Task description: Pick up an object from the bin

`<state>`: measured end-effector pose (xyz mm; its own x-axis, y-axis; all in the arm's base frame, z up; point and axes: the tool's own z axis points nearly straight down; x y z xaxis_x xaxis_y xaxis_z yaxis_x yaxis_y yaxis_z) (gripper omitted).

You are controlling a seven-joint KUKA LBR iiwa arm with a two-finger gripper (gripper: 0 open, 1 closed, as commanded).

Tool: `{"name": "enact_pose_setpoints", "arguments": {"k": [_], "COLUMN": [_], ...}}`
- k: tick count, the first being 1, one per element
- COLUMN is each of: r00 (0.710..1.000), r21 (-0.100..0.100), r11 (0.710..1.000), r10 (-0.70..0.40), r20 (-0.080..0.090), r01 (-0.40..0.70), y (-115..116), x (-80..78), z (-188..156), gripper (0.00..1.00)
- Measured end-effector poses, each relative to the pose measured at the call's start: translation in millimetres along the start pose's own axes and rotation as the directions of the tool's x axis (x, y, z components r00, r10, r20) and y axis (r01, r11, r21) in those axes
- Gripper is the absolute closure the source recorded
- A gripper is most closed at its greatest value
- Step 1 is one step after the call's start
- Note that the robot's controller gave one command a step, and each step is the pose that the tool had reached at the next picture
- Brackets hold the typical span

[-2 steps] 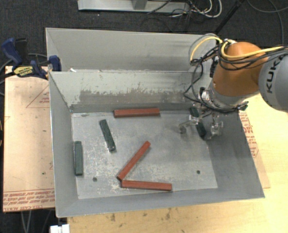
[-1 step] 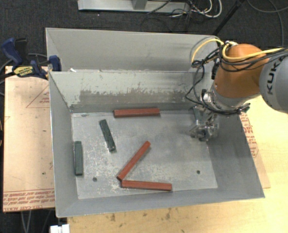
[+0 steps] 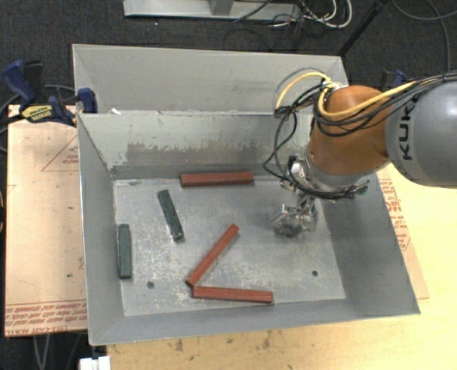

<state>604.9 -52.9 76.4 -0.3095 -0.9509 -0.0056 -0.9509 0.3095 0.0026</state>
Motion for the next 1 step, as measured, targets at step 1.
{"name": "enact_pose_setpoints", "arguments": {"k": [1], "r00": [1.0], "r21": [0.003], "r11": [1.0], "r10": [0.02], "r20": [-0.002], "r01": [-0.02], "y": [-2.9], "x": [7.1], "z": [-1.7], "gripper": [1.0]}}
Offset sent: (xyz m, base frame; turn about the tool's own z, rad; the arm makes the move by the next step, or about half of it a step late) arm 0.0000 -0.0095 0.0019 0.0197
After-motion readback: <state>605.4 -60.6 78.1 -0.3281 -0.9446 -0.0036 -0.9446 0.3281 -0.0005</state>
